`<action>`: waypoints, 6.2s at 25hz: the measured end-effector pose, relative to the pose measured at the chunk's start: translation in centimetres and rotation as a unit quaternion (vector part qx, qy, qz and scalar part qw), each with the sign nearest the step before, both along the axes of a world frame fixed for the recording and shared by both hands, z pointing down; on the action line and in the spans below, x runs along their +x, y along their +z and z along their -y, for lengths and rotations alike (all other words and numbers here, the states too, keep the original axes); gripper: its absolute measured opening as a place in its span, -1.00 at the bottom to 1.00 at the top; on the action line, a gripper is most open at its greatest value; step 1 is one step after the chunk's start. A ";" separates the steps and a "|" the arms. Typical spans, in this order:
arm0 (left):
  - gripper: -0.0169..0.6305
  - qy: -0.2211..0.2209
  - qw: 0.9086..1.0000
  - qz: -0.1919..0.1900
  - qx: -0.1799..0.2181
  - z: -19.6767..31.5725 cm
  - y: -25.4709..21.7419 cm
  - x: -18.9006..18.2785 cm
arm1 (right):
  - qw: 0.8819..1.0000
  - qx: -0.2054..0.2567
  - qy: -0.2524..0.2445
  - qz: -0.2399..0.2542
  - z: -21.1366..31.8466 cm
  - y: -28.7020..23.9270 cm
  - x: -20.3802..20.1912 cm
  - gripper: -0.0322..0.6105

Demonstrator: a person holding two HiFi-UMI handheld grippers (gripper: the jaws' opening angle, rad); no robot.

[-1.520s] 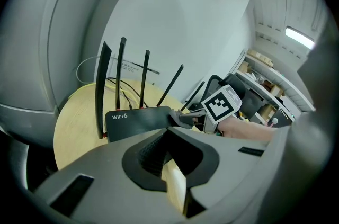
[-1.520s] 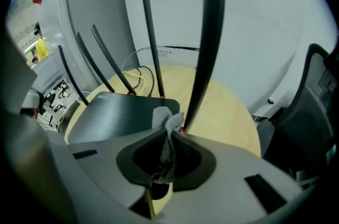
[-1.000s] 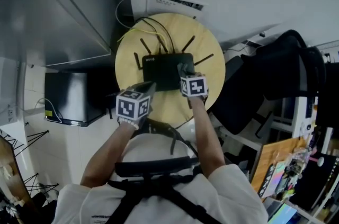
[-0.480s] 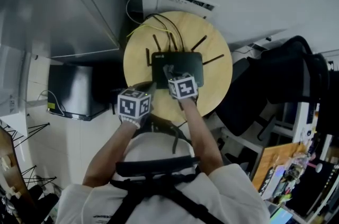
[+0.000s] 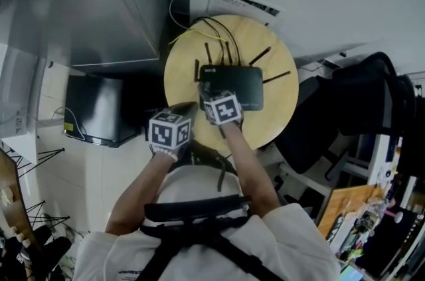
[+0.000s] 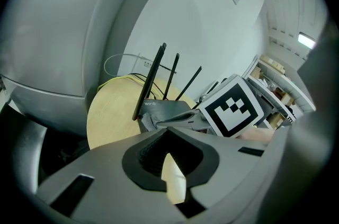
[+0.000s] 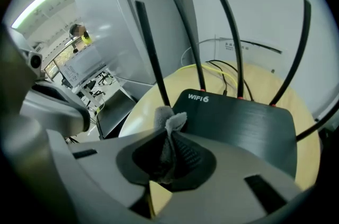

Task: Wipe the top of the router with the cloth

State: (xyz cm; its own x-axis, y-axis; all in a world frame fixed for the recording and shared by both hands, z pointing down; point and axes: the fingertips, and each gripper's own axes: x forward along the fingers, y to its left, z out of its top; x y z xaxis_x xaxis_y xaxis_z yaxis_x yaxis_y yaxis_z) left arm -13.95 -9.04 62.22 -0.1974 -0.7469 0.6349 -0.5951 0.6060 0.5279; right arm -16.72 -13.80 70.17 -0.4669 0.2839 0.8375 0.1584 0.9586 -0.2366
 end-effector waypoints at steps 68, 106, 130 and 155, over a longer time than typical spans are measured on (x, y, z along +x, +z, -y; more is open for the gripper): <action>-0.96 0.017 1.000 -0.004 -0.015 -3.4 0.3 2.8 | 0.999 0.024 0.039 -0.005 0.3 0.1 6.8 -0.78; -0.96 0.189 0.982 0.004 -0.002 14.6 0.1 5.3 | 0.966 -0.105 0.236 -0.021 25.2 2.1 9.0 -0.78; -0.96 0.217 0.976 0.002 -0.010 14.9 0.5 6.3 | 0.971 -0.112 0.212 -0.028 21.6 3.3 14.1 -0.78; -0.96 0.166 0.986 -0.007 -0.026 -0.3 1.1 7.0 | 0.972 -0.122 0.202 0.002 5.4 3.0 11.7 -0.78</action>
